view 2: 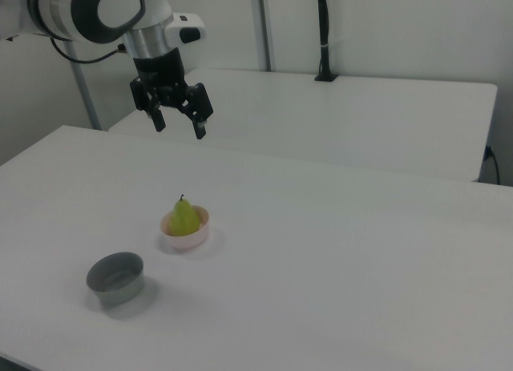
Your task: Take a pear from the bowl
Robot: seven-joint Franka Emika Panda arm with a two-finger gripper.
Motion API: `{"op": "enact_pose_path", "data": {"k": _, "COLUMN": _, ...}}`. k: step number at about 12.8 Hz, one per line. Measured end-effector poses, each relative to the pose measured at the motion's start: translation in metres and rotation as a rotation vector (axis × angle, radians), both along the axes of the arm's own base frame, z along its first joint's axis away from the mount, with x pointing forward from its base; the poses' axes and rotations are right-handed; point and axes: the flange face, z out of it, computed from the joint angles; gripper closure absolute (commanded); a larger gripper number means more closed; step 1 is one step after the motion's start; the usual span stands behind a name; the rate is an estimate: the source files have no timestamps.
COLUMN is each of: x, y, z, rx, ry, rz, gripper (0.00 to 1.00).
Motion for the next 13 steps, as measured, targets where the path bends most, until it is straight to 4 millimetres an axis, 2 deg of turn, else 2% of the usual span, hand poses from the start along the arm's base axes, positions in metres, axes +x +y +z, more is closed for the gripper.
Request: {"op": "enact_pose_path", "data": {"k": 13, "x": 0.0001, "y": 0.0012, "z": -0.0014, "rx": -0.001, "ry": 0.003, "rz": 0.013, "gripper": 0.00}}
